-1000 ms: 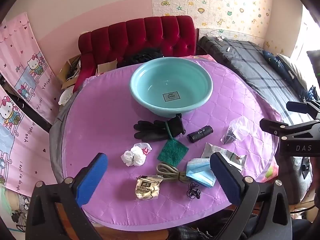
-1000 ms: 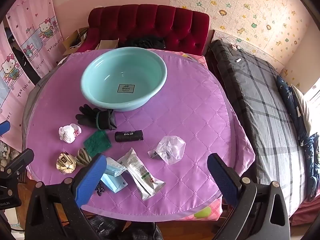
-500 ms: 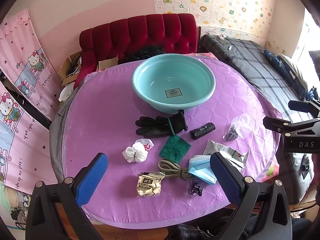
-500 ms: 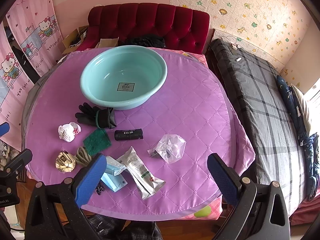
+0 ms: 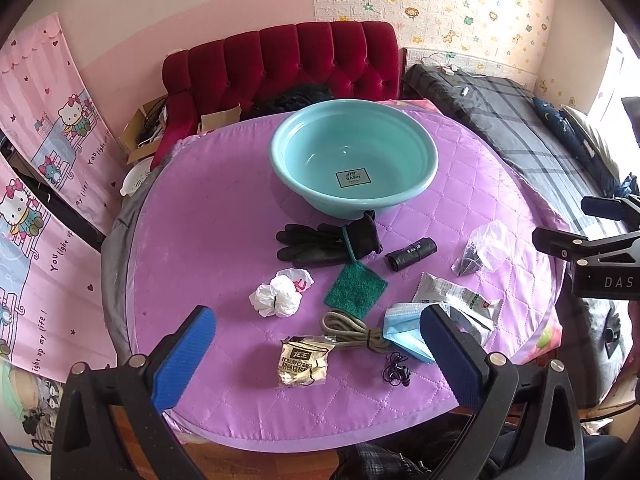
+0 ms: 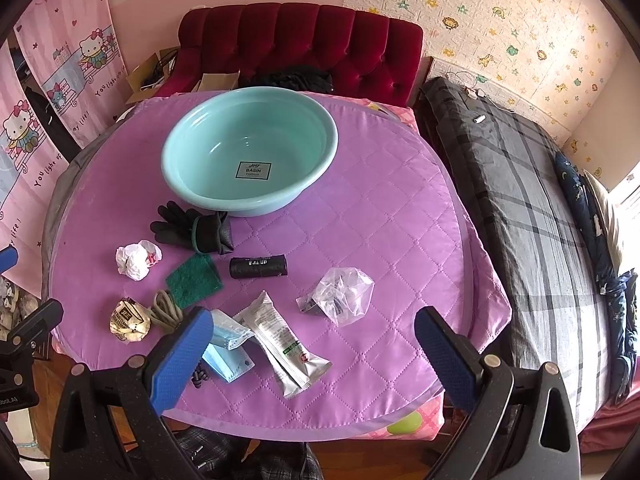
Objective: Organize soft objects
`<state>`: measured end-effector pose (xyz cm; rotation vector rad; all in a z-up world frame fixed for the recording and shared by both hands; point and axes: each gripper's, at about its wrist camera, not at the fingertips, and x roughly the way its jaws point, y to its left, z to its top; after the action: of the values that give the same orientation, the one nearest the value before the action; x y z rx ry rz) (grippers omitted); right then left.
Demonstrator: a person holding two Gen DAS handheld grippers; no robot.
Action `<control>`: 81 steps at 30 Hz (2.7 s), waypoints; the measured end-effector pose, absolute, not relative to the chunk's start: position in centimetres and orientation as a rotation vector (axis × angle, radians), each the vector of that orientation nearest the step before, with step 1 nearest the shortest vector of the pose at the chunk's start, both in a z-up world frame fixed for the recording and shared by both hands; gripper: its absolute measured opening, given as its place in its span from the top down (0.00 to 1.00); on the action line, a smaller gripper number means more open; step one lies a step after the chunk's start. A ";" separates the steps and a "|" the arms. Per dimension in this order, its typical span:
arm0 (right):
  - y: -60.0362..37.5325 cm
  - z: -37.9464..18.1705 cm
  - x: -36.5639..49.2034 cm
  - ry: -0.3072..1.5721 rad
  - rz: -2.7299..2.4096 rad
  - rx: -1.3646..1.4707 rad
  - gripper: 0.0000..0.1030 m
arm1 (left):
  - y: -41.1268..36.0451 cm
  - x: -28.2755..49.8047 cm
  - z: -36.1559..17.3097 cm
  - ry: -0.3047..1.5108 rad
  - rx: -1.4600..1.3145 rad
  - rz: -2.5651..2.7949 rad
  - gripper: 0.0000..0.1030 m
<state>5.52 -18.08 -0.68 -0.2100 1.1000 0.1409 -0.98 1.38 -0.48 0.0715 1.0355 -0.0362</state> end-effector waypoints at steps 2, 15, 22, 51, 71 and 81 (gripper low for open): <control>-18.1 -0.8 5.6 1.102 0.143 -0.210 0.00 | 1.5 -1.0 -0.6 1.040 0.070 -0.031 0.00; -18.4 -1.1 6.0 1.111 0.155 -0.208 0.00 | 1.6 -1.1 -1.4 1.067 0.055 -0.026 0.00; -18.7 -1.2 6.2 1.110 0.164 -0.199 0.00 | 1.4 -1.2 -1.6 1.071 0.048 -0.033 0.00; -20.1 -6.3 7.1 1.229 0.244 -0.246 0.00 | 2.8 -2.2 -6.5 1.131 0.044 -0.022 0.00; -17.1 -18.1 7.6 1.386 0.361 -0.352 0.00 | 4.5 -4.0 -14.5 1.245 -0.023 -0.002 0.00; -15.7 -22.2 9.2 1.432 0.371 -0.335 0.21 | 5.3 -3.9 -17.1 1.289 -0.031 0.013 0.00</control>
<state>9.16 -15.75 -22.17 -0.3354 1.4322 0.3709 -3.87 5.26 -17.09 -0.0311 1.2888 0.0131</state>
